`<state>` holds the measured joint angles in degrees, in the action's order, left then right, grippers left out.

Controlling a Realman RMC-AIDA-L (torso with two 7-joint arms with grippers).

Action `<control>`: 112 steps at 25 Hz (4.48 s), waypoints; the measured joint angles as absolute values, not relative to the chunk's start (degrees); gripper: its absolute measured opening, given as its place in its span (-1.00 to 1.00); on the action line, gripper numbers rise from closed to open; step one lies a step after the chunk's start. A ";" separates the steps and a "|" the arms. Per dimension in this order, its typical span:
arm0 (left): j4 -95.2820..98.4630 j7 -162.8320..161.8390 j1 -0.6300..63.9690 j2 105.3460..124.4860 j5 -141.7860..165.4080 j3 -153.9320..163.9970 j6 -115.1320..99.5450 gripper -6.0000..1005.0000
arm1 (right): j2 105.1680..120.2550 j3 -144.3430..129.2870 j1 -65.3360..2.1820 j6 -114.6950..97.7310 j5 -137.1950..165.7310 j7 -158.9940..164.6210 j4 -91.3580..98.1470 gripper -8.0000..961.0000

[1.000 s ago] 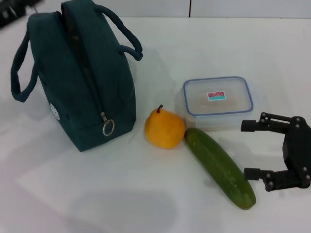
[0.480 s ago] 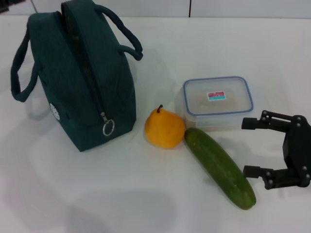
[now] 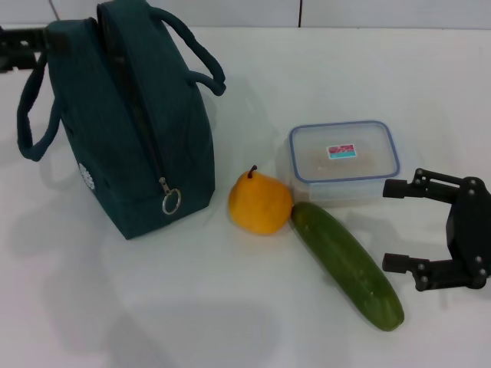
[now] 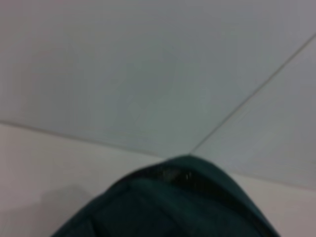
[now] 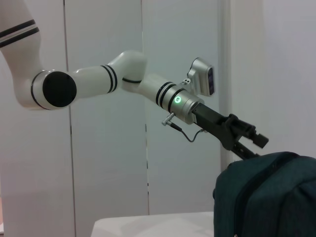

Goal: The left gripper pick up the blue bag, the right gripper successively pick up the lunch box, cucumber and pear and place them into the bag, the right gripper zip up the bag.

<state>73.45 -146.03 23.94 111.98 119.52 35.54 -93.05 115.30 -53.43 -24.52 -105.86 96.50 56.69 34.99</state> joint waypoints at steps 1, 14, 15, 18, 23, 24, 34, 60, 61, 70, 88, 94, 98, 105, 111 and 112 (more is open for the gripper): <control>73.96 -146.66 23.98 112.03 120.08 36.68 -93.19 0.63 | 115.28 -53.44 -24.52 -105.70 96.50 56.57 34.98 0.73; 74.52 -145.60 25.26 114.80 125.68 37.97 -91.09 0.56 | 115.07 -53.44 -24.74 -104.66 96.50 55.69 34.98 0.72; 74.53 -145.23 25.22 114.84 125.73 38.08 -91.07 0.55 | 115.05 -53.44 -24.67 -104.62 96.50 55.21 34.98 0.72; 74.12 -144.63 25.21 114.72 125.94 38.29 -91.21 0.50 | 115.08 -53.44 -24.61 -104.60 96.50 54.72 34.98 0.71; 73.86 -144.83 25.41 114.78 126.02 38.52 -91.91 0.30 | 115.11 -53.44 -24.73 -104.58 96.50 54.57 34.98 0.71; 73.84 -144.85 25.44 114.79 126.04 38.56 -92.15 0.26 | 115.12 -53.44 -24.78 -104.58 96.50 54.57 34.98 0.71; 74.02 -145.99 24.97 114.67 126.69 38.99 -98.29 -0.52 | 115.17 -51.34 -24.70 -103.11 96.51 54.72 34.98 0.69; 79.64 -147.26 23.51 115.08 126.44 40.29 -108.01 -0.91 | 115.07 -43.67 -26.46 -77.92 89.72 76.33 28.35 0.66; 79.65 -147.43 23.70 115.20 126.38 40.47 -108.02 -0.91 | 115.11 -43.70 -27.10 -76.51 89.45 77.63 26.91 0.66; 79.42 -147.89 25.25 115.77 126.32 40.77 -107.95 -0.91 | 115.33 -44.15 -31.60 -70.44 89.08 80.38 17.69 0.65; 79.18 -147.79 26.49 116.64 126.46 40.78 -107.70 -0.91 | 115.80 -44.25 -34.14 -66.82 88.89 81.37 9.33 0.62; 79.18 -147.75 27.21 116.64 126.82 40.78 -107.59 -0.91 | 115.92 -44.29 -34.34 -66.96 88.89 82.22 8.99 0.62; 79.19 -147.71 27.30 116.63 126.82 41.13 -107.57 -0.91 | 115.93 -44.30 -34.36 -67.27 88.89 83.58 8.96 0.61; 79.19 -147.67 27.42 116.67 126.82 41.31 -107.57 -0.91 | 115.93 -44.47 -34.37 -68.79 88.97 84.34 8.50 0.60; 79.07 -147.66 27.42 116.75 126.82 41.31 -107.49 -0.91 | 115.85 -44.47 -34.18 -70.68 89.04 85.24 7.59 0.56; 78.97 -147.66 27.42 116.78 126.81 41.31 -107.48 -0.91 | 115.79 -44.45 -34.05 -71.12 89.03 85.50 7.50 0.55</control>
<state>78.97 -147.66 27.42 116.78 126.81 41.31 -107.48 115.79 -44.45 -34.05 -71.12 89.03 85.50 7.50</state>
